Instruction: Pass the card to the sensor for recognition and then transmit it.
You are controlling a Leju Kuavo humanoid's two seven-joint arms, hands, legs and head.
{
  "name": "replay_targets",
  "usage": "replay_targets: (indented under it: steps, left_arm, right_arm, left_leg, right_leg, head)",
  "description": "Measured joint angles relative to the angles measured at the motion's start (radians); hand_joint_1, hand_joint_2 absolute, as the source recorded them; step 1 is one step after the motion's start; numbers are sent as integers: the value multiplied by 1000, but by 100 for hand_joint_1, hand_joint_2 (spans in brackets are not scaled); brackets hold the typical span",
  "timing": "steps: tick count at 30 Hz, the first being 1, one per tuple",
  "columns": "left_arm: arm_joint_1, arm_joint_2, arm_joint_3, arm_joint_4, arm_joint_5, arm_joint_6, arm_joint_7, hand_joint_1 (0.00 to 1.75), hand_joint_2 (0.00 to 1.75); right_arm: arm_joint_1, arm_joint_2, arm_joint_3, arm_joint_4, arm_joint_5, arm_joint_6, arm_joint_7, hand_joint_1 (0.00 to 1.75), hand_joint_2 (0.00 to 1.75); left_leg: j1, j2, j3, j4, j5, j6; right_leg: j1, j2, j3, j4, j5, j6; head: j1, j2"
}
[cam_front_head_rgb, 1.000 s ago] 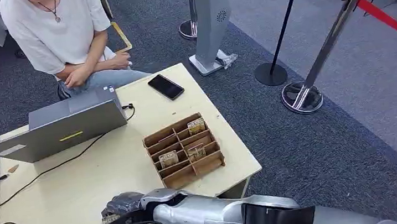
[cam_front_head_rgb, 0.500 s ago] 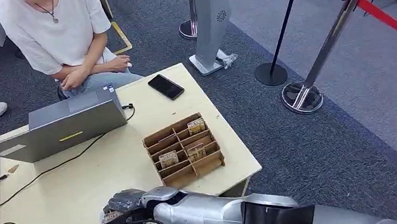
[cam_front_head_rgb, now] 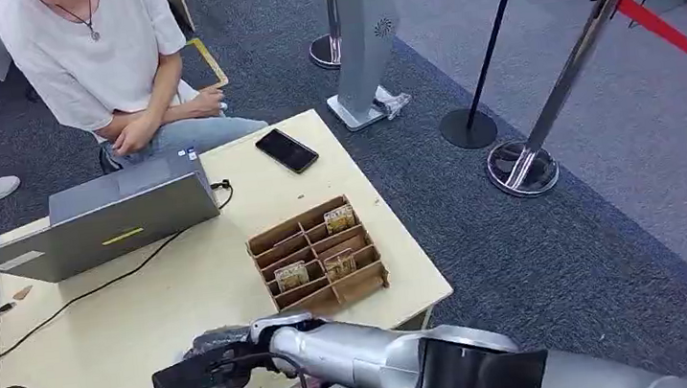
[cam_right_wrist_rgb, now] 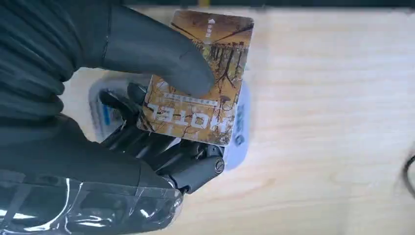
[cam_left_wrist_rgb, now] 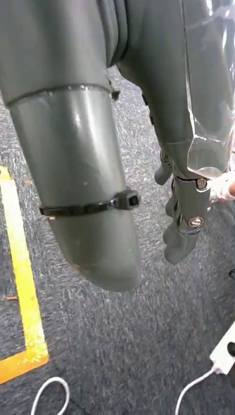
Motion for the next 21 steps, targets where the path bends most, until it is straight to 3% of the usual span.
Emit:
replay_targets:
  steps: [1,7,12,21]
  left_arm:
    - [0,2,0,0,1,0,-4,0,0]
    - [-1,0,0,0,11,16,-4,0,0]
    - [-1,-3,1,0,24,21,-6,0,0]
    - [2,-4,8,0,40,24,-17,0,0]
  right_arm:
    - [1,-1,-21,1,-39,64,-17,175,175]
    - [-7,-5,-83,3,-142,196,-39,175,175]
    - [-32,-8,-113,5,-199,263,-44,175,175]
    - [-61,-8,-133,16,-221,206,-22,175,175]
  left_leg:
    - [0,0,0,0,0,0]
    - [0,0,0,0,0,0]
    - [0,0,0,0,0,0]
    - [0,0,0,0,0,0]
  right_leg:
    - [0,0,0,0,0,0]
    - [0,0,0,0,0,0]
    - [0,0,0,0,0,0]
    - [0,0,0,0,0,0]
  head:
    - [0,0]
    - [0,0]
    - [0,0]
    - [0,0]
